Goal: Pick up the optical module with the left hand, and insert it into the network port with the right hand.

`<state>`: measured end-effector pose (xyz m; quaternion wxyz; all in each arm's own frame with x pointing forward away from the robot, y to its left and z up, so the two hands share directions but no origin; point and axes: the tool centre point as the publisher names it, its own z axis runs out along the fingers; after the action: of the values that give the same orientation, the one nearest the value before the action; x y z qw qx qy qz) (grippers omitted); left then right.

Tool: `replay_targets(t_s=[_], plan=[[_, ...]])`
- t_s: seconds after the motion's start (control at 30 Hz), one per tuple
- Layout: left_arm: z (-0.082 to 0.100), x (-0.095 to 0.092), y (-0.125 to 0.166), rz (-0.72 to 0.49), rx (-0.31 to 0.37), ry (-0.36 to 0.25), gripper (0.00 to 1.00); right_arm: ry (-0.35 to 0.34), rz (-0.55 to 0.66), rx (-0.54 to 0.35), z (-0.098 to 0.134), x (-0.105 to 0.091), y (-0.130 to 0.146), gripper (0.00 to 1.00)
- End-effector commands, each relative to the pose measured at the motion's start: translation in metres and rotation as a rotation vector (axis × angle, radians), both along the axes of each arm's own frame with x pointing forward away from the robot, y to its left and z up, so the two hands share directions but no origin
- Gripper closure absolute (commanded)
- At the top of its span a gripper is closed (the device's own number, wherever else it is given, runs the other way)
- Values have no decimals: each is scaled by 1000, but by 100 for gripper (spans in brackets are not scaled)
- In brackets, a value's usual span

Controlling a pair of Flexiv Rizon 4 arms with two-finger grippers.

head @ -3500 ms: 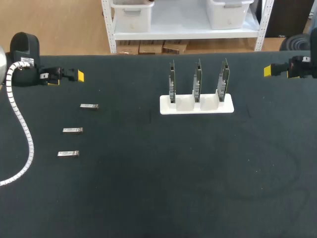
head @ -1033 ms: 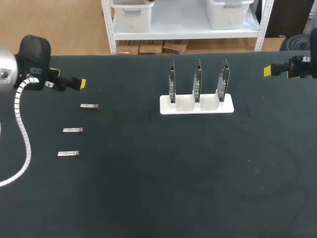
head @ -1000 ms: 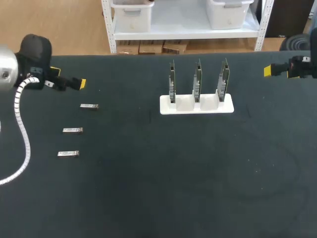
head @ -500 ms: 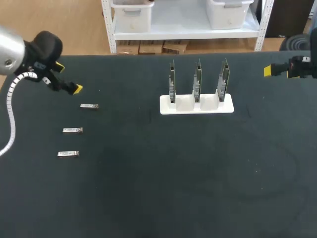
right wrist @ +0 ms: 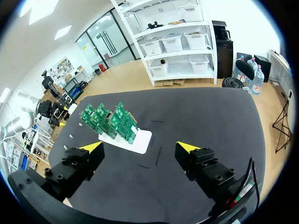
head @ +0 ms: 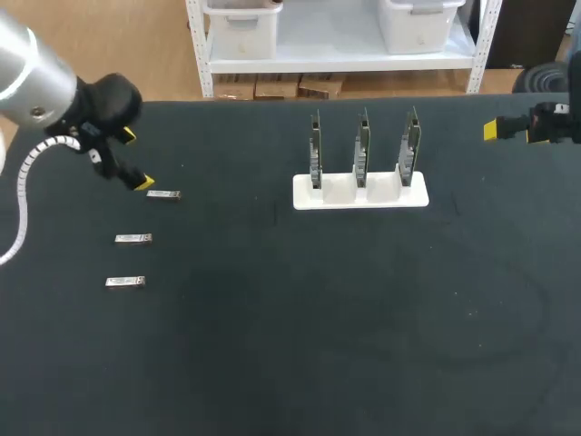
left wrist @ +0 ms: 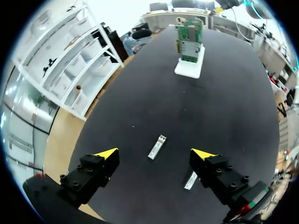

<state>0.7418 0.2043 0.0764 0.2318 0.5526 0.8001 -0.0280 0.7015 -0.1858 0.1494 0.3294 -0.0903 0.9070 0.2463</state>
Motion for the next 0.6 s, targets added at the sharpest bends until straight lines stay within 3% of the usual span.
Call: replay_targets(t_s=[0.03,0.27,0.33,0.6], plan=[[-8,5,4,-46,9,22,0,0,-7,-6,1,-2,1,0],[-21,5,4,-50,68,24,0,0,-7,-6,1,-2,1,0],[-17,5,1,-9,-5,76,0,0,-7,-6,1,-2,1,0],[-17,5,1,-9,-5,76,0,0,-7,-6,1,-2,1,0]])
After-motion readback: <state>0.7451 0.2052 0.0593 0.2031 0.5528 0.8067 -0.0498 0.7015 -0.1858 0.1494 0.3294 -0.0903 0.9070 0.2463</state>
